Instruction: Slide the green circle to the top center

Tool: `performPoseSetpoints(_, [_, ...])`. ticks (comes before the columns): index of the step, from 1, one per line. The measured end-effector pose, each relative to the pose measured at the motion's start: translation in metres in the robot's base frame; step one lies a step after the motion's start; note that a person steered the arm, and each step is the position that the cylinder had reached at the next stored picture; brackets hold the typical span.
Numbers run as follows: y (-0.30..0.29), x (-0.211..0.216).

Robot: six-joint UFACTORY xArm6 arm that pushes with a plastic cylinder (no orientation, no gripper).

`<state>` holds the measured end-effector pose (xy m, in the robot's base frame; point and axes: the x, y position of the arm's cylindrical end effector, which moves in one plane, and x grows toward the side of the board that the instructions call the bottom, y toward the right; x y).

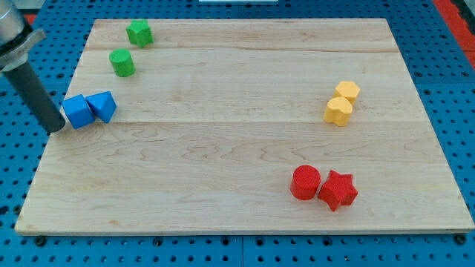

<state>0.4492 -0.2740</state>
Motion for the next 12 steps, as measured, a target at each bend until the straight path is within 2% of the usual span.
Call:
performPoseSetpoints(2, [0.029,-0.011])
performPoseSetpoints(3, [-0.03,-0.028])
performPoseSetpoints(4, [-0.017,-0.066])
performPoseSetpoints(5, [0.023,-0.111])
performPoseSetpoints(6, [0.074,-0.136])
performPoseSetpoints(8, [0.207,-0.143])
performPoseSetpoints(9, [0.245,-0.143])
performPoseSetpoints(12, [0.23,-0.148])
